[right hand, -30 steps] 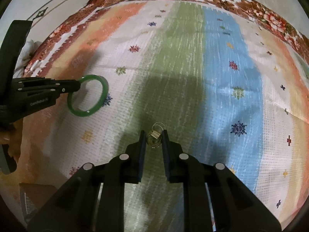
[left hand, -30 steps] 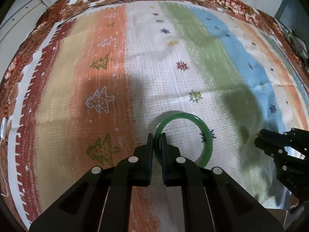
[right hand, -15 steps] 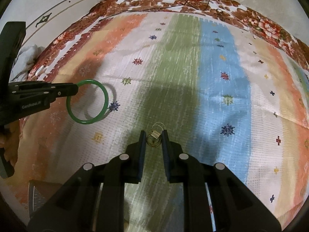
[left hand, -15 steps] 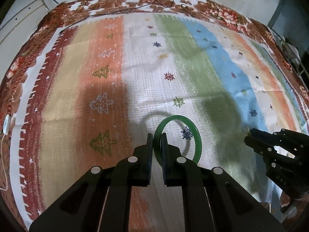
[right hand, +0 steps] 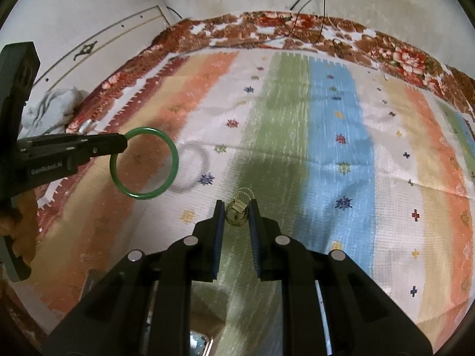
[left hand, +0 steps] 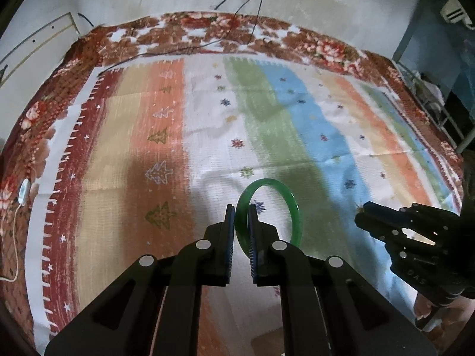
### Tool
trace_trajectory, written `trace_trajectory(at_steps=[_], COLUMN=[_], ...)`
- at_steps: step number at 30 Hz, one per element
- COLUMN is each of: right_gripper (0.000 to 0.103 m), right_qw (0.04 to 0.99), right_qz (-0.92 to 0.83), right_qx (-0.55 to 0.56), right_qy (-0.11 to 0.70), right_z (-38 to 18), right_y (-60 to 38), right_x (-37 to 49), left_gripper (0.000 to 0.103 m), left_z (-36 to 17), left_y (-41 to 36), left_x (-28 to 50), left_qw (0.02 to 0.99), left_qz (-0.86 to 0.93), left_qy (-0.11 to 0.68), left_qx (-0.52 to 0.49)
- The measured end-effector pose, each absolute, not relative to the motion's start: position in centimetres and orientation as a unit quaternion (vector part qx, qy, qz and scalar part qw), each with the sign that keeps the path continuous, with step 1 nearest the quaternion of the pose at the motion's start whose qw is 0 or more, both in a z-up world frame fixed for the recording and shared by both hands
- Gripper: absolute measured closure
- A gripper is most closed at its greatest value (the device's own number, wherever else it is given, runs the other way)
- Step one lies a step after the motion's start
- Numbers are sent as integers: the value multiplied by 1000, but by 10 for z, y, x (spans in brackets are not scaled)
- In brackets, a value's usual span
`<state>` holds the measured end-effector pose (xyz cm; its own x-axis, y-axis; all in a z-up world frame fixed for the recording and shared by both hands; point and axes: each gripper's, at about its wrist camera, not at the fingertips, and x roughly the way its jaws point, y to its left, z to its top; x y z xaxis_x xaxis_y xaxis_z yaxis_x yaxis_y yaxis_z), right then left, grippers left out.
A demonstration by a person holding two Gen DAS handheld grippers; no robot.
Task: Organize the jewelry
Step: 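Carry the green bangle with left gripper while right carries gold rings over tin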
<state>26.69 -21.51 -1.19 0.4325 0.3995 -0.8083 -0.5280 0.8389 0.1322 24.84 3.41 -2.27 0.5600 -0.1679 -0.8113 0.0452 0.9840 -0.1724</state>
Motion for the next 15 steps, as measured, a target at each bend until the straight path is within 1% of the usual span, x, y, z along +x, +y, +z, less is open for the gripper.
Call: trace_trajectory(at_steps=[9, 15], right_gripper=[85, 85], right_qw=[854, 861], right_qz=[290, 293], right_qx=[-66, -66], right_qy=[428, 410], right_z=[16, 29], right_y=[-221, -227], right_x=[230, 209], left_gripper=[95, 95], left_z=[0, 5], left_y=[28, 24], left_x=[212, 191], left_qw=[892, 896], left_qz=[-87, -98], left_qy=[437, 428], left_qx=[-72, -73])
